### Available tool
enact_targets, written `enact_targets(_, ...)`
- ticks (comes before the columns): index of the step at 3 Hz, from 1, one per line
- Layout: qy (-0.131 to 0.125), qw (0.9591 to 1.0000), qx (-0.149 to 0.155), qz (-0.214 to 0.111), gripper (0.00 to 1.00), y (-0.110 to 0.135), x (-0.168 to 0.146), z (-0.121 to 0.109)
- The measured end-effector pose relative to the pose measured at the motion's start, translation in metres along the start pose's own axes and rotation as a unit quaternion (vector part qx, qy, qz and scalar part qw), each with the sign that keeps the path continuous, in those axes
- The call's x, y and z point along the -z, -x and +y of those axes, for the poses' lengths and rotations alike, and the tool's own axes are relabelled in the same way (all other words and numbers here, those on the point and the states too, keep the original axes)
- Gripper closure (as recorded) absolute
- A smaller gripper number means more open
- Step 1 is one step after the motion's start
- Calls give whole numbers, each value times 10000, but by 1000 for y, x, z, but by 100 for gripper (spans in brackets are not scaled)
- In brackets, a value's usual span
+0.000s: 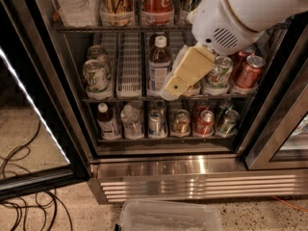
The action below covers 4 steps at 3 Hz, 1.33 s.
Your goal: Pick orange can from top shelf of fridge
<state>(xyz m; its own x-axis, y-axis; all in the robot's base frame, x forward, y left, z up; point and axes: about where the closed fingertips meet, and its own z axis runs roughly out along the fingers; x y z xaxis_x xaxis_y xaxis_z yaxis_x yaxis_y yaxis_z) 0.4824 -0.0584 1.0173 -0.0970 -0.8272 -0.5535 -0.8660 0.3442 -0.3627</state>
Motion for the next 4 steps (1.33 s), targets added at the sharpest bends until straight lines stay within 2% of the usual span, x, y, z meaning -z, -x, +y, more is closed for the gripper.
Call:
enact_targets(1, -184, 9993, -3, -326, 0, 30, -40, -24)
enact_targets(2, -727, 9945, -402, -634, 0, 52, -64, -49)
enact_targets(3, -981, 9879, -436, -1115, 0, 97, -60, -64)
enact_targets(4, -1008, 9881, -425, -1080, 0, 101, -59, -63)
